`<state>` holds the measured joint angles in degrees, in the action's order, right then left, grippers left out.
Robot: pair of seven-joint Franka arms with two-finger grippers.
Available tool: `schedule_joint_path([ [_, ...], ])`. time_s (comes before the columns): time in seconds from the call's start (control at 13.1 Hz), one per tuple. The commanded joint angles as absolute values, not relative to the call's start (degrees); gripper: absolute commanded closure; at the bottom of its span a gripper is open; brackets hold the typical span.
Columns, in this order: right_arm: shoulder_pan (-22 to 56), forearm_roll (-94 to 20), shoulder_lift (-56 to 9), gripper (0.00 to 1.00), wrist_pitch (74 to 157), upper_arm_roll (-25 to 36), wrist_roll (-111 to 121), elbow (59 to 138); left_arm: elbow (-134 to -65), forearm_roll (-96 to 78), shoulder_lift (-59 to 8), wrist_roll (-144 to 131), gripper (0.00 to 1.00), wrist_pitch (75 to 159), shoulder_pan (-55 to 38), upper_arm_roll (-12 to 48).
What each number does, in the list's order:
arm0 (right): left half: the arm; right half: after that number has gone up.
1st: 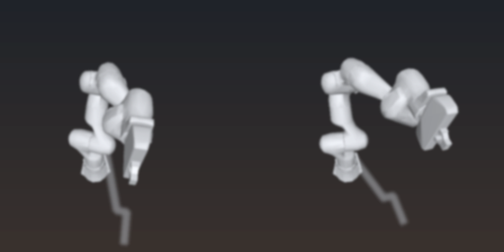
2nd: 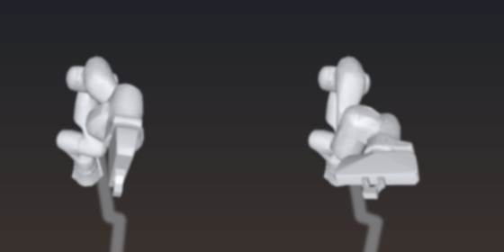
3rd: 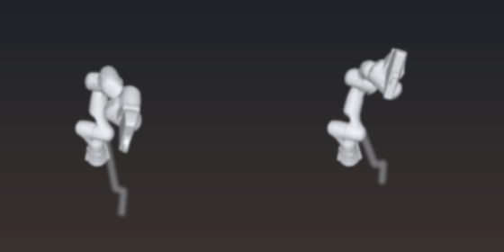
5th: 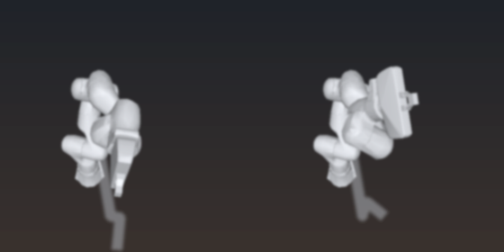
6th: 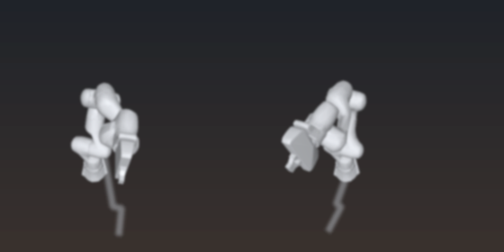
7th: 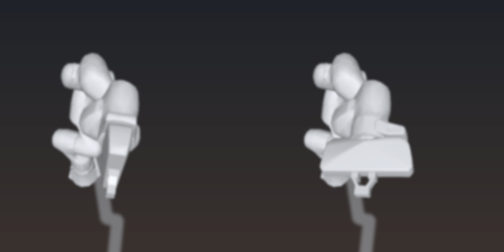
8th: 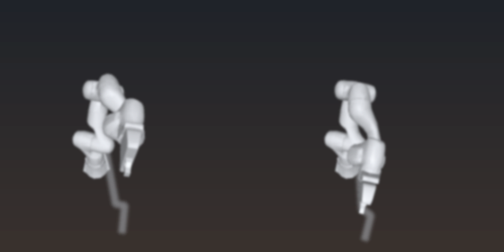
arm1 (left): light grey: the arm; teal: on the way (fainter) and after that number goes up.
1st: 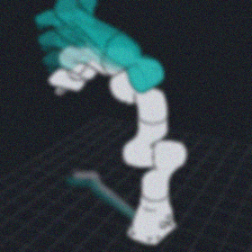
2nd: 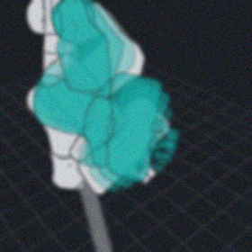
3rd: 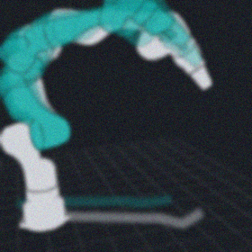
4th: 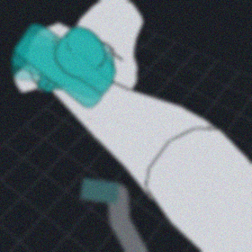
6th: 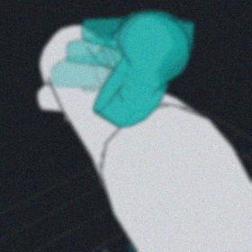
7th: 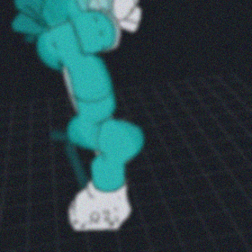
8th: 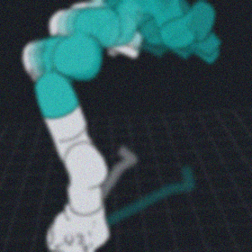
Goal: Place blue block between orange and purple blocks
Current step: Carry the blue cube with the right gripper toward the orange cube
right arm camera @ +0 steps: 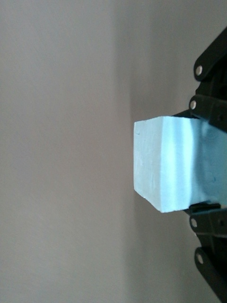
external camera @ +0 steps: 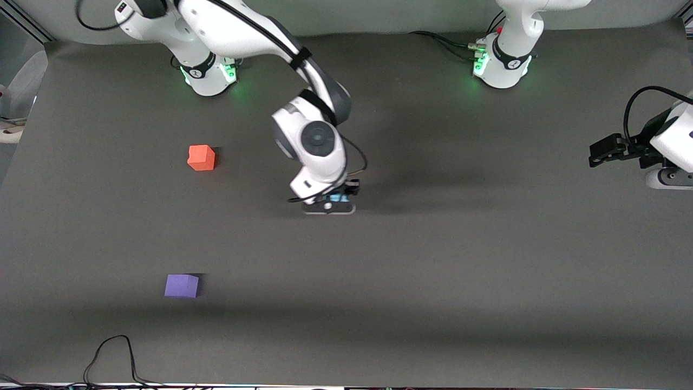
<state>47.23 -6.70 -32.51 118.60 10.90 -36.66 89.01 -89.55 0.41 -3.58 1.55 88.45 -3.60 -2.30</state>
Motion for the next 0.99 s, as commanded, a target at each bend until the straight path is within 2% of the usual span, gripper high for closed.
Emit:
schedule_joint_path([
  [0.0, 46.84, -7.82, -26.21, 0.71, 112.09, 17.20, -28.32, 90.88, -91.32, 1.14, -1.67, 1.49, 0.00, 88.24, -4.83, -3.16],
  [0.15, 46.76, -7.73, -23.04, 0.71, 108.91, 20.55, -25.68, 92.36, -91.32, 1.14, -1.76, 1.49, 0.00, 88.24, -4.57, -3.25],
  [0.46, 42.47, -7.82, -14.26, 0.71, 112.22, 27.58, -9.63, 104.55, -91.32, 1.14, -2.02, 1.50, 0.00, 88.50, -4.48, -3.25],
  [0.69, 39.64, -7.82, -13.01, 0.71, 119.85, 32.06, 1.54, 113.26, -91.32, 1.14, -2.11, 1.58, 0.00, 88.68, -4.48, -3.25],
  [0.92, 37.88, -9.39, -15.36, 0.71, 133.83, 34.89, 10.10, 122.59, -91.41, 1.14, -2.11, 1.58, 0.00, 88.68, -4.48, -3.25],
])
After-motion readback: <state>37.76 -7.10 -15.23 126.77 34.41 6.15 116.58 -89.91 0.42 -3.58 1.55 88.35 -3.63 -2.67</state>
